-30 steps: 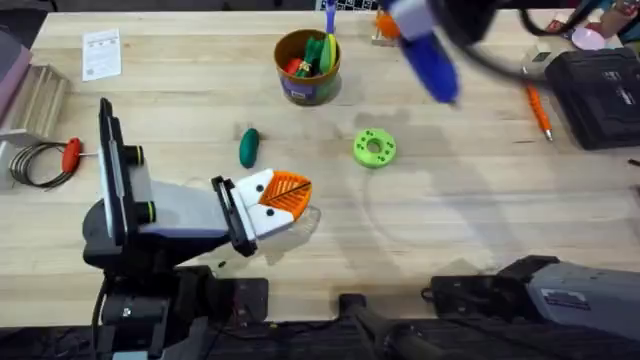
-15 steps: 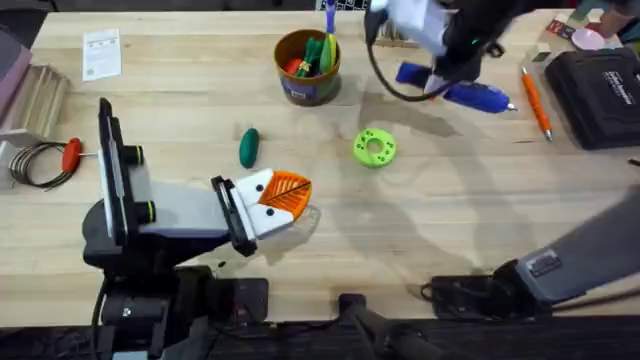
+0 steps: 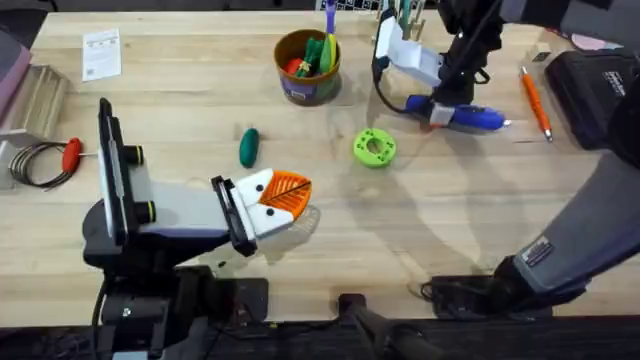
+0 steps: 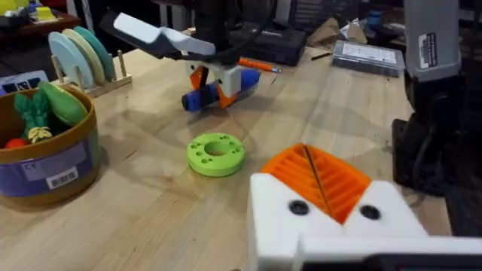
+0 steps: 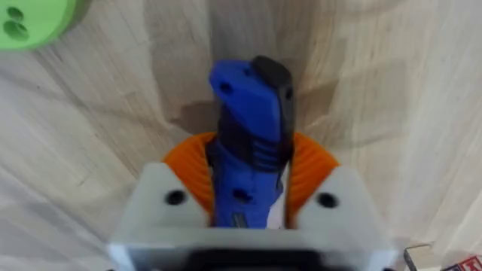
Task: Pick up the gripper from the table and insert it into the empty holder that is missing its gripper. Then pick up a screw, insert it into the mounting hole, and use the screwdriver to tighten it. Finally, clean up the table by picking up the vegetable and placing it into the bucket.
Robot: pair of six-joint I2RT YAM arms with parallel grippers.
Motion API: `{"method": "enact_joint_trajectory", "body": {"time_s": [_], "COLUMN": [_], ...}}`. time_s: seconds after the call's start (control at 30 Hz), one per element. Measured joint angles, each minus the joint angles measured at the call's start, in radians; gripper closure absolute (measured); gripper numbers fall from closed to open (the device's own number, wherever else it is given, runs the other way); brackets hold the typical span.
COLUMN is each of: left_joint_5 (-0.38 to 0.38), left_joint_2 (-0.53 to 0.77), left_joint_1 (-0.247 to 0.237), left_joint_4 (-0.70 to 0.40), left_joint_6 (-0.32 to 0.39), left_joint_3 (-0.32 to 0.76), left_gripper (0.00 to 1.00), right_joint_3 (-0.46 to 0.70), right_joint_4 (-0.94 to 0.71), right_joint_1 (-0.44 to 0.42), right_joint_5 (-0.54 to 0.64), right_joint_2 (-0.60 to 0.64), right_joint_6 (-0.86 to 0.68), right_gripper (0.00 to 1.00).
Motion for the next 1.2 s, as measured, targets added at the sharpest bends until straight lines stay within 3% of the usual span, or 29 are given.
{"method": "enact_joint_trajectory", "body": {"time_s": [0.13, 0.17, 0.27, 0.3, 0.47, 0.5, 0.7, 0.9, 0.97, 1.07, 1.2], "left_joint_5": [0.0, 0.0, 0.0, -0.001, -0.001, -0.001, -0.013, -0.174, -0.23, -0.33, -0.488], "left_joint_2": [0.0, 0.0, 0.0, 0.0, 0.0, 0.0, 0.0, 0.0, 0.0, 0.033, 0.179], "left_joint_1": [0.0, 0.0, 0.0, 0.0, 0.0, 0.0, 0.0, 0.0, 0.0, 0.0, 0.0], "left_joint_4": [0.0, 0.0, 0.0, 0.0, 0.0, 0.0, 0.006, 0.085, 0.045, -0.103, -0.322], "left_joint_6": [0.0, 0.0, 0.0, 0.006, 0.003, 0.001, 0.003, -0.074, -0.091, -0.069, 0.002], "left_joint_3": [0.0, 0.0, 0.0, 0.0, 0.0, 0.0, 0.0, -0.001, 0.009, 0.087, 0.314], "left_gripper": [0.992, 0.992, 0.992, 0.938, 0.156, 0.051, 0.016, 0.015, 0.015, 0.015, 0.015], "right_joint_3": [0.0, 0.0, -0.001, -0.001, -0.004, -0.004, -0.004, -0.004, -0.004, -0.009, -0.105], "right_joint_4": [0.001, 0.0, -0.004, -0.004, 0.034, 0.044, 0.105, 0.115, 0.059, -0.008, 0.028], "right_joint_1": [0.0, 0.001, 0.008, 0.012, 0.05, 0.058, 0.103, 0.118, 0.12, 0.121, 0.132], "right_joint_5": [0.003, 0.003, 0.003, 0.003, 0.003, 0.003, 0.003, 0.003, 0.0, -0.005, -0.017], "right_joint_2": [-0.003, -0.006, -0.026, -0.043, -0.21, -0.254, -0.483, -0.589, -0.621, -0.675, -0.786], "right_joint_6": [0.014, 0.02, 0.043, 0.053, 0.141, 0.161, 0.362, 0.767, 0.9, 1.059, 1.171], "right_gripper": [0.085, 0.04, 0.025, 0.024, 0.024, 0.024, 0.024, 0.024, 0.024, 0.024, 0.024]}}
